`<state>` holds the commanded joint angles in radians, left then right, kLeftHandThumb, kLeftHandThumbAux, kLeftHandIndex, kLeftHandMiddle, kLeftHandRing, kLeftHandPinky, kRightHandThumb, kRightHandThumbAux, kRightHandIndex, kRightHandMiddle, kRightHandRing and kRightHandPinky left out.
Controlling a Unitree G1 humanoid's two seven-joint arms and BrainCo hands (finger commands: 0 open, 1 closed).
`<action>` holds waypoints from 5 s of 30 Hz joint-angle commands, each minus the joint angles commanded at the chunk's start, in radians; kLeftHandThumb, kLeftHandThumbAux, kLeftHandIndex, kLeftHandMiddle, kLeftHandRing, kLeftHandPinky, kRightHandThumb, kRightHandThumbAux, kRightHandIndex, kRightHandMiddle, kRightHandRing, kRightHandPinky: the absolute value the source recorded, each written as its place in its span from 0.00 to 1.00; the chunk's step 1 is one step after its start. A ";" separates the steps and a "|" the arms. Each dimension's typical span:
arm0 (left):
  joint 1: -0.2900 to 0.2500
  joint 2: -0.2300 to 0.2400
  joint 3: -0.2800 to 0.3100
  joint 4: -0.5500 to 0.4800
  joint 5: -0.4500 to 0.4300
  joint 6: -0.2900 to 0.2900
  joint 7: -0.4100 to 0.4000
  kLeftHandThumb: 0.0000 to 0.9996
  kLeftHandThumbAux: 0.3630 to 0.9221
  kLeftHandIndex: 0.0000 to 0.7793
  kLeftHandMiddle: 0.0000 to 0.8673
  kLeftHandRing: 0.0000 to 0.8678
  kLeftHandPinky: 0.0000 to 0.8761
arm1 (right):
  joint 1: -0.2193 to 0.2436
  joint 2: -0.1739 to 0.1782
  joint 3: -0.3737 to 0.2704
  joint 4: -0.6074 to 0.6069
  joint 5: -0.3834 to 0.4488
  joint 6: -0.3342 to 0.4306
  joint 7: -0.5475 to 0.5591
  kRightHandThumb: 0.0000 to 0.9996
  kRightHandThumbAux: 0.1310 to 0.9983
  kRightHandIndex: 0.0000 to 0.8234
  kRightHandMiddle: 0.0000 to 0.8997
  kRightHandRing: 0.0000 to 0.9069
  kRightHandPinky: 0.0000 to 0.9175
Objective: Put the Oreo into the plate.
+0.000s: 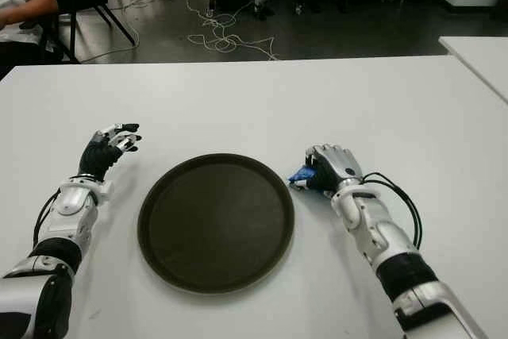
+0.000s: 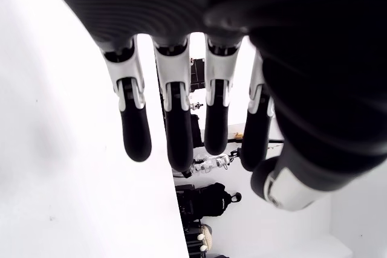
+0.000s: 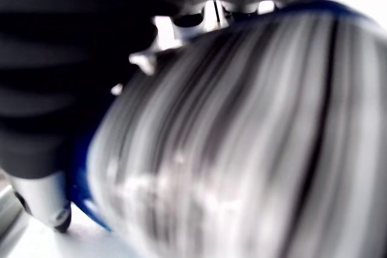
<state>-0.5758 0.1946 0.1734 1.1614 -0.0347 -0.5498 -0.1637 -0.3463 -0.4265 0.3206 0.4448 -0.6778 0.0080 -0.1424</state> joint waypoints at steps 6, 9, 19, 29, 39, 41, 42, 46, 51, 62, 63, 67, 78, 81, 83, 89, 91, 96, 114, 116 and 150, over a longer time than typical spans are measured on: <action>-0.002 0.002 -0.004 0.003 0.007 -0.001 0.005 0.71 0.62 0.52 0.30 0.34 0.40 | 0.027 -0.004 -0.049 -0.253 -0.034 0.108 0.052 0.10 0.83 0.78 0.86 0.86 0.82; -0.004 0.001 -0.005 0.004 0.008 0.002 0.009 0.71 0.62 0.52 0.31 0.35 0.40 | 0.031 -0.009 -0.060 -0.294 -0.047 0.121 0.038 0.09 0.84 0.76 0.85 0.85 0.81; -0.006 -0.002 -0.006 0.008 0.010 0.004 0.016 0.71 0.61 0.52 0.30 0.34 0.40 | -0.041 0.003 -0.068 -0.303 -0.058 0.099 0.004 0.10 0.83 0.72 0.83 0.82 0.74; -0.005 -0.005 -0.004 0.005 0.006 0.005 0.014 0.71 0.61 0.52 0.29 0.34 0.41 | -0.103 0.053 -0.030 -0.234 -0.074 0.062 -0.046 0.01 0.82 0.73 0.83 0.82 0.72; -0.005 -0.010 0.006 0.007 -0.007 0.004 0.008 0.72 0.61 0.52 0.30 0.35 0.42 | -0.130 0.081 0.022 -0.215 -0.084 0.033 -0.027 0.00 0.83 0.83 0.88 0.85 0.81; -0.004 -0.010 0.006 0.006 -0.007 0.003 0.009 0.72 0.61 0.52 0.30 0.35 0.42 | -0.131 0.083 0.026 -0.215 -0.084 0.030 -0.027 0.00 0.84 0.84 0.88 0.86 0.82; -0.004 -0.010 0.005 0.007 -0.007 0.002 0.010 0.72 0.61 0.52 0.30 0.35 0.42 | -0.133 0.087 0.031 -0.212 -0.082 0.023 -0.027 0.00 0.84 0.84 0.88 0.86 0.82; -0.003 -0.012 0.005 0.010 -0.006 -0.004 0.011 0.71 0.61 0.52 0.29 0.35 0.43 | -0.160 0.131 0.073 -0.183 -0.090 0.021 -0.017 0.00 0.85 0.86 0.90 0.88 0.85; -0.004 -0.012 0.003 0.010 -0.001 -0.007 0.018 0.72 0.61 0.52 0.28 0.34 0.43 | -0.170 0.202 0.146 -0.142 -0.135 0.054 -0.009 0.02 0.87 0.86 0.90 0.89 0.86; -0.003 -0.010 -0.013 0.007 0.022 -0.012 0.042 0.71 0.62 0.52 0.29 0.34 0.42 | -0.098 0.266 0.347 -0.206 -0.238 0.038 0.091 0.12 0.87 0.85 0.90 0.89 0.86; -0.004 -0.009 -0.016 0.008 0.026 -0.011 0.046 0.72 0.62 0.52 0.29 0.34 0.42 | -0.101 0.260 0.351 -0.201 -0.232 0.012 0.094 0.13 0.87 0.84 0.89 0.89 0.86; -0.006 -0.007 -0.021 0.010 0.036 -0.008 0.059 0.72 0.62 0.52 0.29 0.34 0.41 | -0.116 0.243 0.357 -0.182 -0.217 -0.057 0.120 0.17 0.86 0.81 0.88 0.88 0.86; -0.009 -0.006 -0.028 0.012 0.038 -0.004 0.068 0.72 0.62 0.52 0.31 0.35 0.41 | -0.122 0.182 0.339 -0.245 -0.203 -0.129 0.220 0.15 0.87 0.65 0.77 0.79 0.77; -0.008 -0.007 -0.028 0.011 0.037 -0.005 0.069 0.72 0.62 0.52 0.31 0.35 0.41 | -0.110 0.177 0.332 -0.259 -0.203 -0.137 0.221 0.13 0.87 0.62 0.74 0.76 0.74; -0.006 -0.008 -0.028 0.010 0.036 -0.008 0.070 0.72 0.62 0.52 0.32 0.35 0.40 | -0.105 0.175 0.330 -0.260 -0.206 -0.152 0.207 0.12 0.87 0.61 0.73 0.74 0.73; -0.003 -0.010 -0.026 0.008 0.032 -0.018 0.065 0.72 0.62 0.52 0.32 0.35 0.41 | -0.093 0.171 0.321 -0.236 -0.201 -0.209 0.146 0.20 0.86 0.60 0.70 0.70 0.67; -0.003 -0.010 -0.025 0.008 0.030 -0.020 0.064 0.72 0.62 0.52 0.31 0.35 0.40 | -0.086 0.169 0.316 -0.239 -0.198 -0.216 0.143 0.17 0.86 0.56 0.64 0.64 0.58; -0.003 -0.011 -0.025 0.009 0.029 -0.023 0.064 0.72 0.62 0.52 0.31 0.35 0.40 | -0.081 0.158 0.309 -0.246 -0.191 -0.221 0.182 0.04 0.78 0.29 0.28 0.24 0.18; -0.011 -0.005 -0.035 0.022 0.044 -0.009 0.089 0.72 0.62 0.52 0.32 0.35 0.33 | -0.103 0.142 0.283 -0.198 -0.199 -0.238 0.213 0.00 0.62 0.00 0.00 0.00 0.00; -0.012 -0.005 -0.039 0.023 0.048 -0.009 0.094 0.72 0.62 0.52 0.32 0.35 0.32 | -0.106 0.138 0.279 -0.181 -0.204 -0.241 0.196 0.00 0.62 0.00 0.00 0.00 0.00; -0.018 -0.020 -0.029 0.020 0.031 -0.001 0.078 0.72 0.62 0.52 0.30 0.35 0.42 | -0.203 0.107 -0.357 0.639 0.430 -0.514 -0.147 0.00 0.81 0.29 0.31 0.28 0.26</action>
<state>-0.5942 0.1745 0.1441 1.1819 -0.0038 -0.5512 -0.0859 -0.5496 -0.3198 -0.0363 1.0836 -0.2475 -0.5059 -0.2897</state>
